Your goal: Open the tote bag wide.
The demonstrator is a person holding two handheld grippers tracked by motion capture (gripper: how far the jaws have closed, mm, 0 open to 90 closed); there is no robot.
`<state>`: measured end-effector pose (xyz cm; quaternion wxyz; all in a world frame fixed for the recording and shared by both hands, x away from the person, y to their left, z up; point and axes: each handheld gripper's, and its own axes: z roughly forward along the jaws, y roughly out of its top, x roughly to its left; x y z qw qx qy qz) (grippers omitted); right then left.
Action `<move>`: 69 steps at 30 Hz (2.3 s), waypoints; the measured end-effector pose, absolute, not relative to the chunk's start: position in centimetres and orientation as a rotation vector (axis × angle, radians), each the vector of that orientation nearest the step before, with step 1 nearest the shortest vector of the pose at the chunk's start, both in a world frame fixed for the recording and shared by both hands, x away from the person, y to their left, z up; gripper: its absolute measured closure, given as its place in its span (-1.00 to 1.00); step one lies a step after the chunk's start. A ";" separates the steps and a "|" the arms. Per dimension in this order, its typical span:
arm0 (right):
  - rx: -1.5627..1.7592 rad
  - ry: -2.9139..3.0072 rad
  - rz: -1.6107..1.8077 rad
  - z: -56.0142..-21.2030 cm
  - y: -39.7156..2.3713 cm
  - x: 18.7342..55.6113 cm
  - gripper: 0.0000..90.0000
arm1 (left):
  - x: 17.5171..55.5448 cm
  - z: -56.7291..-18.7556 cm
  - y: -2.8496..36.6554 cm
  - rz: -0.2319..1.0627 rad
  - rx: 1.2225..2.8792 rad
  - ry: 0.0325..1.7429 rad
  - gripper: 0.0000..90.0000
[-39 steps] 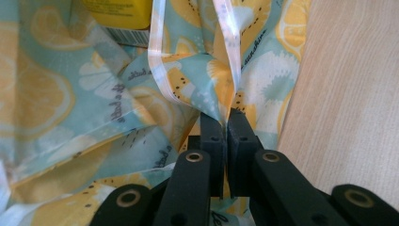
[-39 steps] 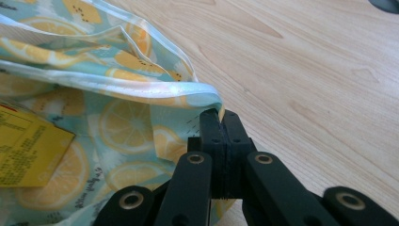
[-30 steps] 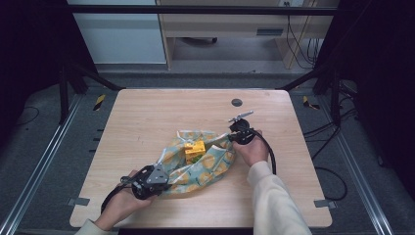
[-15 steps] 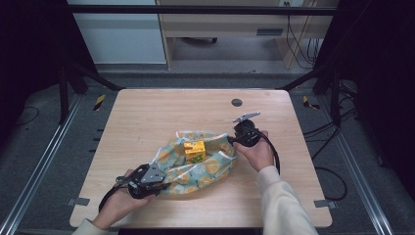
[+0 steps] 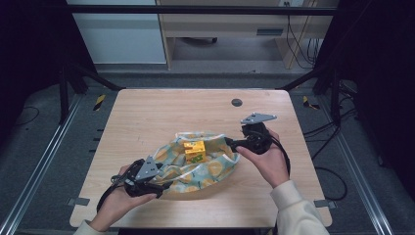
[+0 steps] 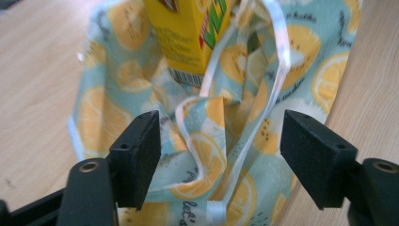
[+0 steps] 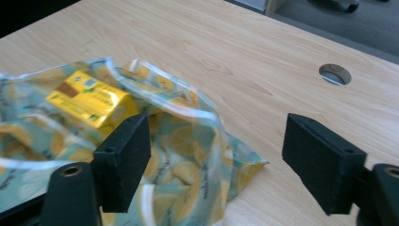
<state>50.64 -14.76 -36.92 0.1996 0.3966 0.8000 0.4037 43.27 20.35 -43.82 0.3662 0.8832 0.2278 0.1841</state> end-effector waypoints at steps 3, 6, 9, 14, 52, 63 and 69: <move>1.093 2.236 1.134 -36.6 -14.7 49.8 -0.52 | 43.1 -42.9 20.5 0.481 2.239 0.594 -0.40; 1.073 2.250 1.144 -36.5 -14.5 48.6 -0.51 | 43.1 -42.0 20.6 0.486 2.223 0.594 -0.45; 1.050 2.278 1.137 -36.9 -14.2 47.6 -0.50 | 43.0 -41.1 20.8 0.506 2.215 0.603 -0.46; 1.011 2.317 1.125 -37.7 -13.8 46.3 -0.44 | 43.7 -40.0 21.4 0.529 2.214 0.629 -0.47; 0.937 2.568 0.923 -45.6 -10.9 47.8 0.98 | 53.2 -45.7 21.2 0.472 2.340 0.828 0.57; 0.964 2.606 0.872 -47.0 -12.3 47.0 1.00 | 53.0 -46.3 21.3 0.520 2.328 0.838 0.95; 0.976 2.626 0.876 -47.8 -12.9 46.8 1.00 | 53.4 -46.6 21.6 0.547 2.324 0.864 0.99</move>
